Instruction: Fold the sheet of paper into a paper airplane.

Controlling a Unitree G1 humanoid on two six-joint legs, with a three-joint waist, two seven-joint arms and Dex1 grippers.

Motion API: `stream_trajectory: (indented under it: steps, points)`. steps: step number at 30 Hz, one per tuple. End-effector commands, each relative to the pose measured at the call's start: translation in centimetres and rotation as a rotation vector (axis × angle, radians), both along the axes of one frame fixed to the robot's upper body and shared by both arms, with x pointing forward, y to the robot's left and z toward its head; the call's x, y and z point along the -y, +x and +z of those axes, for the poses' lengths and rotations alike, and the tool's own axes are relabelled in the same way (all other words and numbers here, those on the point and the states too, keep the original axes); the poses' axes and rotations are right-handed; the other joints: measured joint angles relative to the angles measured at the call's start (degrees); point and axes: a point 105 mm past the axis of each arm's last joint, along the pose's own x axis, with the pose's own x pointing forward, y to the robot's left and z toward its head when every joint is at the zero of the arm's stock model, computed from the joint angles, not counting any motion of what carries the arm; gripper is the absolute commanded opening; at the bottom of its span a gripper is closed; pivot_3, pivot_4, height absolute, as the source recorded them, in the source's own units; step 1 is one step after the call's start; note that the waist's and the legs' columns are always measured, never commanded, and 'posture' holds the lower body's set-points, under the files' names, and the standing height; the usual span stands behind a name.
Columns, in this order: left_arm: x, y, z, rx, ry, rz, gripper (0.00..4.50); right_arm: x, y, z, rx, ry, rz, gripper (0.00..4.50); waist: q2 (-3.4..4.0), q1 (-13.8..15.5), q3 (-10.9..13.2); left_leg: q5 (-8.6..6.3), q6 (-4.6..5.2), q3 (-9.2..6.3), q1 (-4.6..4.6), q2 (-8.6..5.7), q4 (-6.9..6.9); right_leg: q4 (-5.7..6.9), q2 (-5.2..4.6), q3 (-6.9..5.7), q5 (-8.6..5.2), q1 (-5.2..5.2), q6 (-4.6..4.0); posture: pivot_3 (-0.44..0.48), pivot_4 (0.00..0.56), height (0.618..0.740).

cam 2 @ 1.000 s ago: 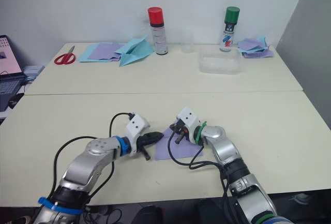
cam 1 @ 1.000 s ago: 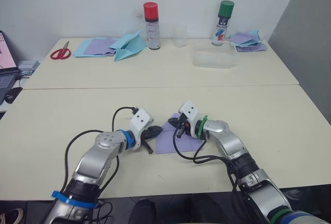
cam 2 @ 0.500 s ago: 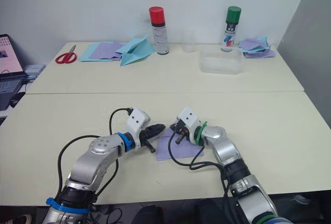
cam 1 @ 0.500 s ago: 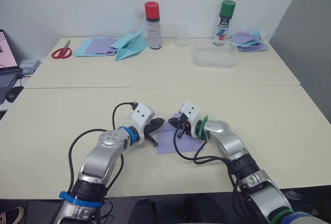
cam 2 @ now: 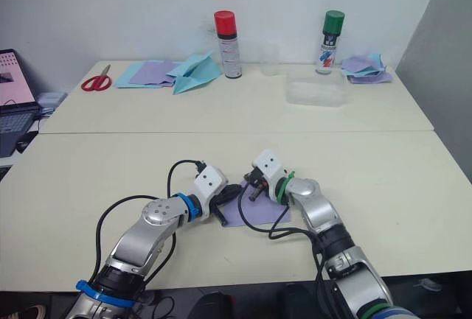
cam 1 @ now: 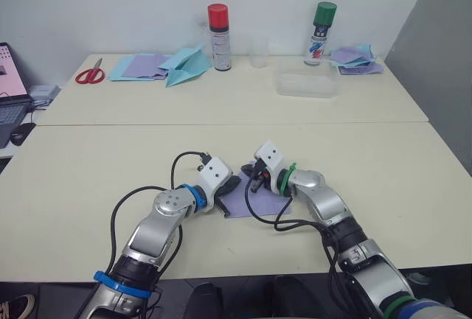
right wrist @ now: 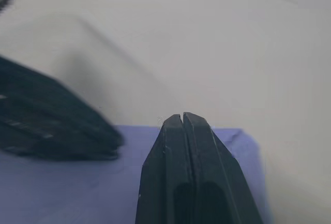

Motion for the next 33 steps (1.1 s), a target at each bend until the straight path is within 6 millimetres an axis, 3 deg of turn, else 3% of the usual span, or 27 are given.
stream_trajectory:
  steps: [1,7,11,17,20,25,33]
  points:
    - [-0.9,-0.9,-2.9,-0.100,0.068,0.007,0.02,2.2,1.2,-0.9,0.013,-0.065,-0.107,0.00,0.00,0.0,0.0,0.00,0.00,0.01,0.00,0.00,0.00,0.00,0.00,0.00,0.00,0.00,0.00,0.000,0.150,0.740]
    - [-0.8,-0.7,-2.8,-0.096,0.065,0.008,0.02,2.2,0.8,-0.3,0.031,-0.024,-0.089,0.00,-0.01,0.0,0.0,0.00,0.00,0.01,0.00,0.00,-0.01,-0.01,-0.01,0.00,0.00,0.01,0.00,0.000,0.150,0.740]
    - [-0.4,-0.4,-2.7,-0.092,0.061,0.005,0.02,2.4,0.7,2.9,0.066,0.106,-0.084,0.00,0.03,0.2,0.0,0.00,0.00,0.01,-0.02,0.00,0.00,-0.01,-0.01,0.00,0.00,0.00,0.00,0.000,0.150,0.740]
    - [0.0,-0.1,-2.8,-0.088,0.058,-0.004,0.02,5.3,-1.2,6.2,0.014,0.140,-0.038,0.00,0.09,1.0,0.0,0.00,0.00,0.00,-0.07,-0.02,0.04,-0.01,-0.01,0.00,0.01,-0.01,0.02,0.000,0.150,0.740]
    - [0.1,0.0,-2.9,-0.086,0.056,-0.009,0.00,6.6,-2.4,6.8,-0.099,0.181,-0.029,0.62,0.08,1.1,0.0,0.00,0.00,0.01,-0.08,-0.03,0.05,-0.02,-0.01,0.00,0.01,-0.01,0.03,0.000,0.150,0.740]
    - [0.1,0.2,-2.9,-0.085,0.058,-0.015,0.00,8.5,-3.4,5.0,-0.326,0.192,-0.113,2.37,0.08,1.0,0.0,0.00,0.00,0.00,-0.07,-0.03,0.04,-0.02,-0.04,-0.03,0.01,-0.01,0.02,0.000,0.150,0.740]
    - [0.1,0.4,-2.8,-0.081,0.064,-0.020,0.00,8.7,-3.2,2.0,-0.461,0.152,-0.254,2.37,0.09,1.0,0.0,0.00,0.00,0.02,-0.09,-0.05,0.04,-0.03,-0.02,-0.04,0.01,-0.02,0.02,0.000,0.150,0.740]
